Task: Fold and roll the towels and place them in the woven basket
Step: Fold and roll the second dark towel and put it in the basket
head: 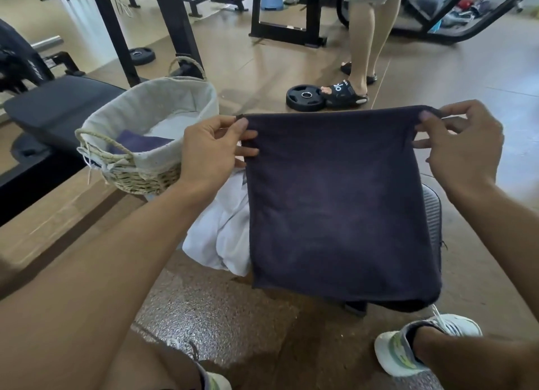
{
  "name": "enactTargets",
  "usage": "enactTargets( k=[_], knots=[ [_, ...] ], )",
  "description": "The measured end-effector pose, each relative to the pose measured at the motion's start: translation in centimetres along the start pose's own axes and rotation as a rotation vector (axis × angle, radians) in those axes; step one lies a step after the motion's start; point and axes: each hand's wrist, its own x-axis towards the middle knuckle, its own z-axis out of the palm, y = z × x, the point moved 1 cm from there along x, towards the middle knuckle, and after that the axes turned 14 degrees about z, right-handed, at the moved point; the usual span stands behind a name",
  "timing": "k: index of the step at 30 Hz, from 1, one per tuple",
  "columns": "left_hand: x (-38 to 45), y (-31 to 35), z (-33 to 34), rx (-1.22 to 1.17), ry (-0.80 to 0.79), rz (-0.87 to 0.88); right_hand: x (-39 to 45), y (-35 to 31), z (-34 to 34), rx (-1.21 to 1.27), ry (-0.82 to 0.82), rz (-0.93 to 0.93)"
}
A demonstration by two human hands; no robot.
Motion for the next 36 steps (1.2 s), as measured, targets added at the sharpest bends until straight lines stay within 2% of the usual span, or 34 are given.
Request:
enactTargets(
  k=[5, 7, 13, 14, 16, 19, 24, 28, 33, 36],
  knots=[
    [-0.6, 0.0, -0.4, 0.118, -0.084, 0.068, 0.0, 0.5, 1.0, -0.192, 0.025, -0.029],
    [-0.8, -0.1, -0.4, 0.230, -0.106, 0.100, -1.2, 0.2, 1.7, -0.263, -0.014, -0.114],
    [-1.6, 0.2, 0.2, 0.217, -0.172, 0.128, -12.8, 0.0, 4.8, -0.422, -0.495, -0.751],
    [-1.8, 0.3, 0.3, 0.187, -0.187, 0.136, -14.2, 0.1, 5.0, -0.407, -0.552, -0.726],
    [-2.2, 0.7, 0.5, 0.137, -0.231, 0.158, -15.0, 0.0, 5.4, -0.267, -0.634, -0.484],
    [-2.8, 1.1, 0.8, 0.094, -0.310, 0.209, -13.9, -0.5, 5.5, -0.113, -0.602, -0.288],
    [-4.4, 1.4, 1.9, 0.095, -0.508, 0.284, -11.7, -1.0, 4.5, -0.157, -0.606, -0.357],
    [-4.7, 1.1, 2.1, 0.148, -0.523, 0.262, -10.2, -0.5, 4.2, -0.136, -0.579, -0.350],
    [-4.8, -0.3, 1.7, 0.415, -0.640, 0.124, -7.7, -0.5, 3.2, -0.007, -0.394, -0.256],
    [-5.1, -0.9, 2.0, 0.427, -0.641, 0.100, -6.8, -0.5, 2.7, 0.050, -0.321, -0.188]
  ],
)
